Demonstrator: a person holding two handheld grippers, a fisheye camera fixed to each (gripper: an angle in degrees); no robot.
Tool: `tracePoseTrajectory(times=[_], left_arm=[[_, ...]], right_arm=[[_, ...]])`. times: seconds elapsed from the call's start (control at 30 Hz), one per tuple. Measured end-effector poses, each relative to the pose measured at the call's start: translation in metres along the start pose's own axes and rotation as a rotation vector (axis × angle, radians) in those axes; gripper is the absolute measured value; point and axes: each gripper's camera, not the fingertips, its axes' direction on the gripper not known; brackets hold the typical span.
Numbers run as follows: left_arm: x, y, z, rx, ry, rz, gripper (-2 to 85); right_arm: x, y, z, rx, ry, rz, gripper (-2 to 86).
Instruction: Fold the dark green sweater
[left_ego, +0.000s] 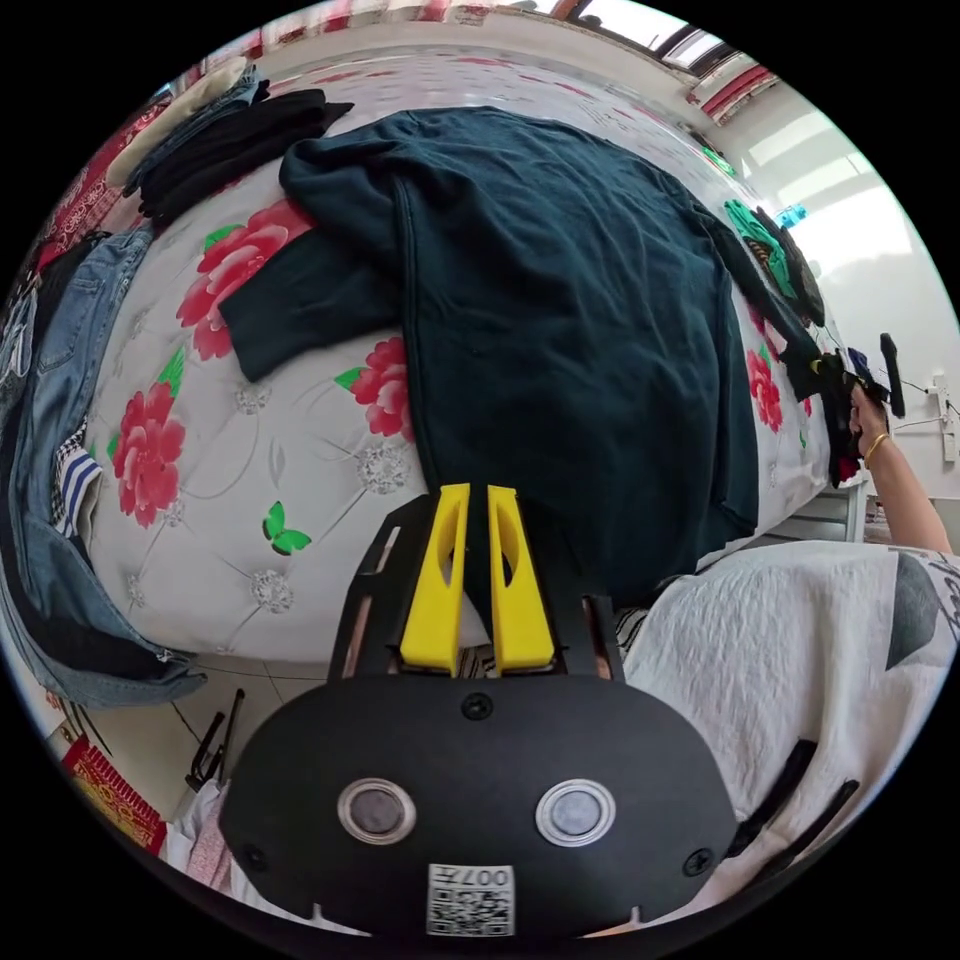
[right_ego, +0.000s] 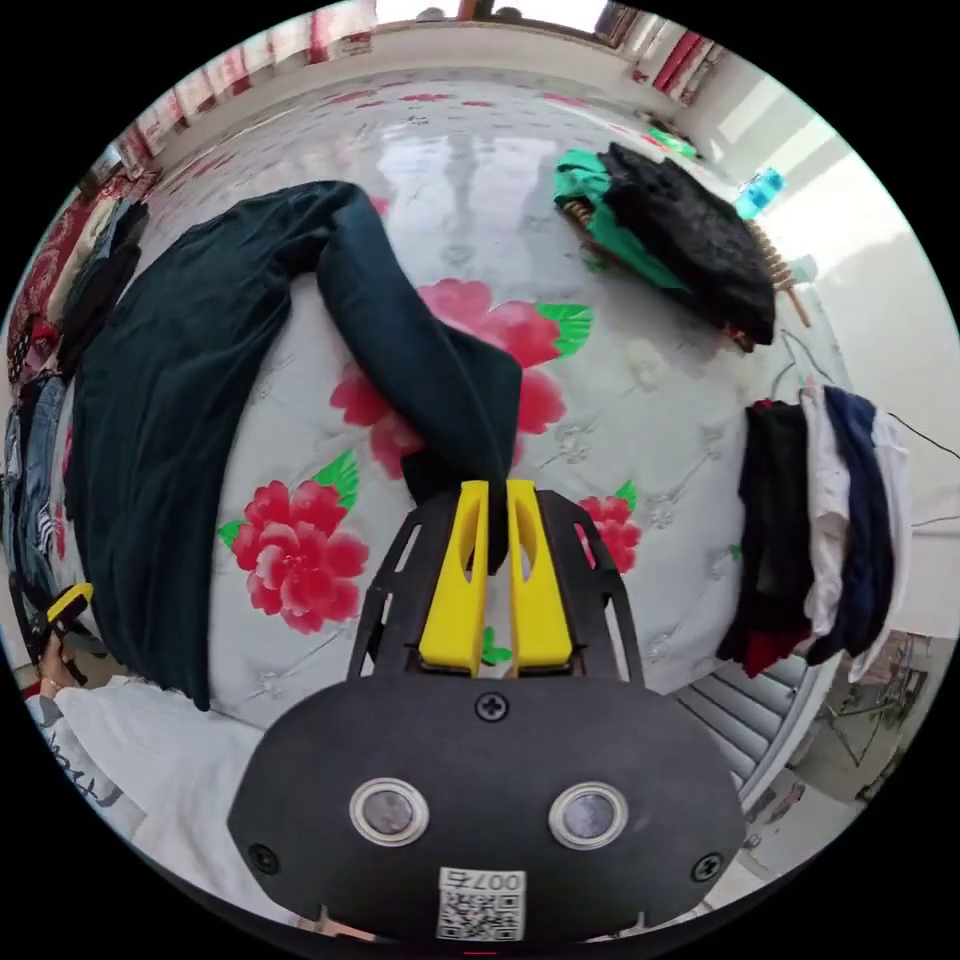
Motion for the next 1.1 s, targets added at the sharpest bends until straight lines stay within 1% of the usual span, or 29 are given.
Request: tracePoseTrajectory(times=[0.03, 0.1, 0.13, 0.17, 0.2, 0.27, 0.33, 0.37, 0.43, 0.47, 0.53, 0.57, 0.63, 0.67, 0.73, 0.77, 0.8, 0.87, 0.97, 1.03, 1.1], left_arm=[[-0.002, 0.000, -0.001, 0.004, -0.001, -0.002, 3.8], [-0.010, -0.001, -0.005, 0.022, 0.014, -0.024, 4.6], [-0.012, 0.000, -0.007, 0.027, 0.023, -0.029, 4.9], [-0.015, 0.002, -0.011, 0.035, 0.037, -0.043, 5.4], [-0.018, 0.005, -0.015, 0.042, 0.037, -0.057, 5.6], [-0.022, 0.013, -0.025, 0.069, 0.042, -0.071, 5.7], [-0.025, 0.022, -0.033, 0.085, 0.054, -0.080, 5.7], [-0.027, 0.028, -0.037, 0.085, 0.055, -0.087, 5.7], [-0.029, 0.035, -0.042, 0.095, 0.053, -0.092, 5.9], [-0.030, 0.039, -0.045, 0.099, 0.052, -0.097, 6.0], [-0.030, 0.043, -0.047, 0.095, 0.056, -0.098, 6.2], [-0.029, 0.045, -0.046, 0.088, 0.061, -0.093, 6.4], [-0.025, 0.047, -0.045, 0.077, 0.063, -0.082, 6.6], [-0.022, 0.048, -0.044, 0.070, 0.057, -0.074, 6.7], [-0.017, 0.048, -0.039, 0.055, 0.048, -0.066, 6.6], [-0.015, 0.048, -0.035, 0.032, 0.034, -0.070, 5.9], [-0.014, 0.048, -0.036, 0.050, -0.006, -0.081, 4.5], [-0.014, 0.046, -0.039, 0.039, -0.021, -0.071, 2.2], [-0.019, 0.043, -0.048, 0.018, -0.002, -0.076, -0.2], [-0.020, 0.045, -0.054, 0.027, 0.006, -0.084, -0.6], [-0.016, 0.053, -0.063, 0.053, 0.020, -0.072, -0.9]], right_arm=[[0.030, -0.005, -0.014, 0.041, 0.053, 0.081, 4.0], [0.070, -0.010, -0.032, 0.057, 0.051, 0.175, 4.7], [0.087, -0.008, -0.044, 0.079, 0.013, 0.208, 5.2], [0.091, -0.005, -0.052, 0.109, -0.018, 0.208, 5.4], [0.088, 0.003, -0.066, 0.173, -0.092, 0.177, 6.0], [0.063, 0.021, -0.081, 0.238, -0.245, 0.060, 7.0], [0.000, 0.055, -0.087, 0.260, -0.458, -0.149, 8.1], [-0.019, 0.065, -0.086, 0.252, -0.509, -0.203, 8.5], [-0.098, 0.103, -0.078, 0.168, -0.666, -0.431, 9.8], [-0.118, 0.112, -0.077, 0.148, -0.680, -0.484, 10.2], [-0.184, 0.146, -0.075, 0.099, -0.640, -0.687, 11.4], [-0.196, 0.152, -0.075, 0.086, -0.629, -0.726, 11.7], [-0.239, 0.172, -0.070, -0.001, -0.622, -0.898, 12.5], [-0.247, 0.176, -0.067, -0.017, -0.603, -0.937, 12.3], [-0.266, 0.191, -0.049, -0.074, -0.471, -1.026, 10.6], [-0.266, 0.193, -0.047, -0.056, -0.427, -1.029, 9.9], [-0.262, 0.197, -0.051, 0.021, -0.350, -1.022, 7.6], [-0.250, 0.195, -0.055, 0.020, -0.311, -0.990, 4.5], [-0.199, 0.190, -0.072, 0.105, -0.348, -0.835, 1.8], [-0.140, 0.190, -0.083, 0.148, -0.391, -0.664, 1.0], [-0.093, 0.196, -0.088, 0.167, -0.454, -0.548, 0.6]])
